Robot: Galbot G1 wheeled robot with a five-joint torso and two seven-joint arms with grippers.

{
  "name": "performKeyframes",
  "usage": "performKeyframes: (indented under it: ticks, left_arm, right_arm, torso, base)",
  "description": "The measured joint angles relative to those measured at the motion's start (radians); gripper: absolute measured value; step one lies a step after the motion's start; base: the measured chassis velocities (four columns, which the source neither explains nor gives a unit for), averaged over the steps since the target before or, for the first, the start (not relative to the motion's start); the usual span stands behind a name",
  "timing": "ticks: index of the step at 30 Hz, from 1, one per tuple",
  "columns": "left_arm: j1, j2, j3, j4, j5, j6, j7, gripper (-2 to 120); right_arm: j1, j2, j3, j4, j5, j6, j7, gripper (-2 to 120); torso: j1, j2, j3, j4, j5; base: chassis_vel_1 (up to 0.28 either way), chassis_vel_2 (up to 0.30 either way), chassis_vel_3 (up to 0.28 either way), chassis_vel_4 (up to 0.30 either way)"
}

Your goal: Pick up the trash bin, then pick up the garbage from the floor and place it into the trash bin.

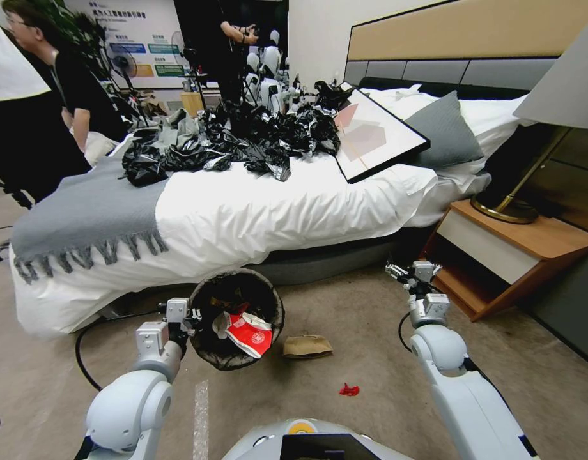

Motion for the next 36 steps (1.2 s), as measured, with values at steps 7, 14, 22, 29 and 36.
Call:
performKeyframes:
  ticks: [7, 14, 22, 29, 36]
  left_arm:
    - [-0.002, 0.002, 0.0, 0.003, 0.001, 0.0, 0.0, 0]
    - [-0.003, 0.003, 0.0, 0.003, 0.0, 0.0, 0.0, 0]
    - [-0.003, 0.002, -0.002, 0.003, -0.001, 0.0, 0.0, 0]
    - [-0.006, 0.001, -0.001, 0.005, -0.002, 0.0, 0.0, 0]
    - [-0.006, 0.002, 0.0, 0.005, -0.002, 0.0, 0.0, 0]
  right_arm:
    - [-0.002, 0.005, -0.003, 0.007, 0.0, -0.024, 0.003, 100]
    - [-0.009, 0.002, -0.004, 0.013, 0.0, -0.026, 0.003, 100]
    - [-0.005, 0.002, -0.006, 0.008, 0.005, -0.006, -0.006, 100]
    - [0.0, 0.002, -0.003, -0.001, 0.014, 0.024, 0.001, 100]
    - [-0.004, 0.002, 0.0, 0.002, 0.008, 0.008, 0.005, 100]
  torso:
    - [0.0, 0.0, 0.0, 0.0, 0.0]
    - [0.0, 0.0, 0.0, 0.0, 0.0]
    - [0.0, 0.0, 0.0, 0.0001, 0.0001]
    - [0.0, 0.0, 0.0, 0.0, 0.0]
    - [0.0, 0.0, 0.0, 0.0, 0.0001]
  base:
    - [0.0, 0.0, 0.0, 0.0]
    - [0.0, 0.0, 0.0, 0.0]
    - [0.02, -0.022, -0.022, 0.031]
    - [0.018, -0.022, -0.022, 0.02]
    - [0.0, 0.0, 0.0, 0.0]
